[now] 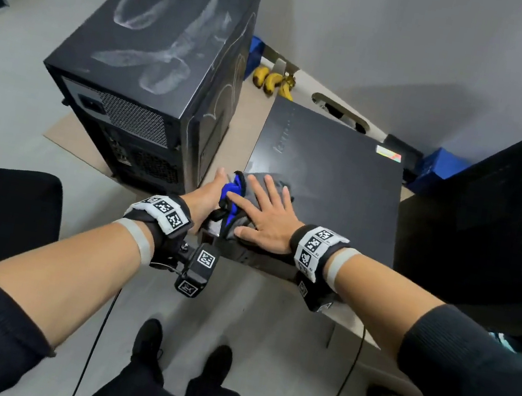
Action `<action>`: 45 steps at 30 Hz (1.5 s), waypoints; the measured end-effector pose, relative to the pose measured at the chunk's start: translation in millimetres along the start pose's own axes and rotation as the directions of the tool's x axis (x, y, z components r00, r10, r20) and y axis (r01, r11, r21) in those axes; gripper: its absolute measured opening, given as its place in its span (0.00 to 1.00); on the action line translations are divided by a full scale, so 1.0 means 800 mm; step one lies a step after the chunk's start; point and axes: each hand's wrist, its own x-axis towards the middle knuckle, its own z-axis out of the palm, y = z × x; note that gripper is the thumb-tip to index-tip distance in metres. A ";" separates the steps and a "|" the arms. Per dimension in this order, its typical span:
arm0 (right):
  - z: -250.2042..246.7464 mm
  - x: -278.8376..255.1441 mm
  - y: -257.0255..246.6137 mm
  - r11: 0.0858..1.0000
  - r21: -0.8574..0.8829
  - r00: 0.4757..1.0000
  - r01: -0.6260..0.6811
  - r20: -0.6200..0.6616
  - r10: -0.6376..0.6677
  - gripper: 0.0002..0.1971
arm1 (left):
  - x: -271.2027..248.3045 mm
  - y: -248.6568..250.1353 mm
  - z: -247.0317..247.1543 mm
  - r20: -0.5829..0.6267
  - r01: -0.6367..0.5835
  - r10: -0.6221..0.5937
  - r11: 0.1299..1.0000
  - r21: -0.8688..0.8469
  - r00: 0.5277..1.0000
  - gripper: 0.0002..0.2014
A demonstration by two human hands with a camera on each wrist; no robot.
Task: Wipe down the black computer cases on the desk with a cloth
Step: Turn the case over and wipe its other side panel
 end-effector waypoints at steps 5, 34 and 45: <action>-0.056 0.087 0.065 0.993 0.034 0.992 -0.114 -0.055 0.115 0.36 | 0.016 -0.015 -0.002 -0.110 -0.100 0.089 0.990 -0.098 0.990 0.37; 0.005 -0.027 0.077 0.902 0.182 0.911 -0.390 -0.067 0.408 0.39 | 0.002 -0.015 0.019 -0.247 0.060 0.036 0.928 0.369 0.968 0.27; -0.071 0.112 0.124 0.916 0.143 0.921 -0.376 -0.047 0.386 0.41 | -0.007 -0.008 0.021 -0.279 0.098 0.027 0.899 0.426 0.960 0.26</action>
